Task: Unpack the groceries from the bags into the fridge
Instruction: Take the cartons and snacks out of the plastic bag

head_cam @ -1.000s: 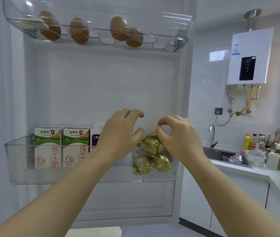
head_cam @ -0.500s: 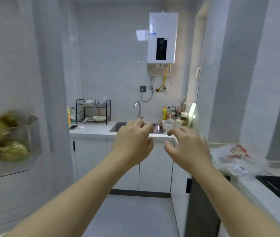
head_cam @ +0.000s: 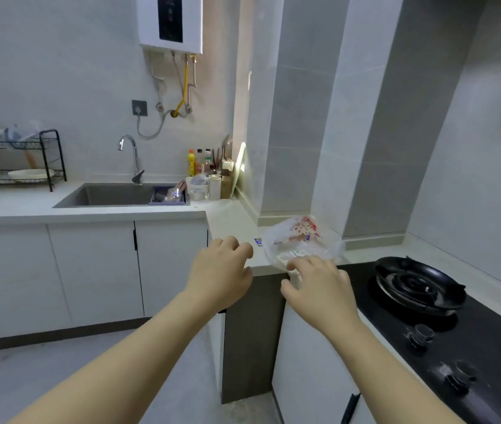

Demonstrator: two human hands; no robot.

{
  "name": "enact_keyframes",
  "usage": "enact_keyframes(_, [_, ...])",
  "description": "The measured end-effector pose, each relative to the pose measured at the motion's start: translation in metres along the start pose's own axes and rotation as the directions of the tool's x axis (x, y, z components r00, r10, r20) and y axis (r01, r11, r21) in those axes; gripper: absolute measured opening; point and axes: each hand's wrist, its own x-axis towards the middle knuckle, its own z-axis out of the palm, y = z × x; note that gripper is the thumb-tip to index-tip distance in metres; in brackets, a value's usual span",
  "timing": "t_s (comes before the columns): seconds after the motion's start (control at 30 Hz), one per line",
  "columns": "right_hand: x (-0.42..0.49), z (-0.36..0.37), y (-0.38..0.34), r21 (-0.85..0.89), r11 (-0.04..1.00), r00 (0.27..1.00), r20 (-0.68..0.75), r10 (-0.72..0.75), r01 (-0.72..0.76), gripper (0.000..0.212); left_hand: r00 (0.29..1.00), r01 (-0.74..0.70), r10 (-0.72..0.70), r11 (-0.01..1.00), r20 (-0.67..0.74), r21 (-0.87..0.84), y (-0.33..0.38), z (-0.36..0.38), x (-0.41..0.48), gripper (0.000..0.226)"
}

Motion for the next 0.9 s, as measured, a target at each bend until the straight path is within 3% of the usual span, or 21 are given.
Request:
enact_keyframes(0.47, [0.126, 0.123, 0.064, -0.006, 0.967, 0.956, 0.146, 0.253, -0.255, 0.034, 0.98, -0.041, 0.07, 0.987, 0.185, -0.153, -0.062, 0.153, 0.143, 0.031])
enact_keyframes(0.9, [0.202, 0.215, 0.12, -0.049, 0.9, 0.859, 0.281, 0.428, -0.433, 0.034, 0.895, -0.165, 0.257, 0.95, 0.364, -0.266, -0.082, 0.279, 0.24, 0.033])
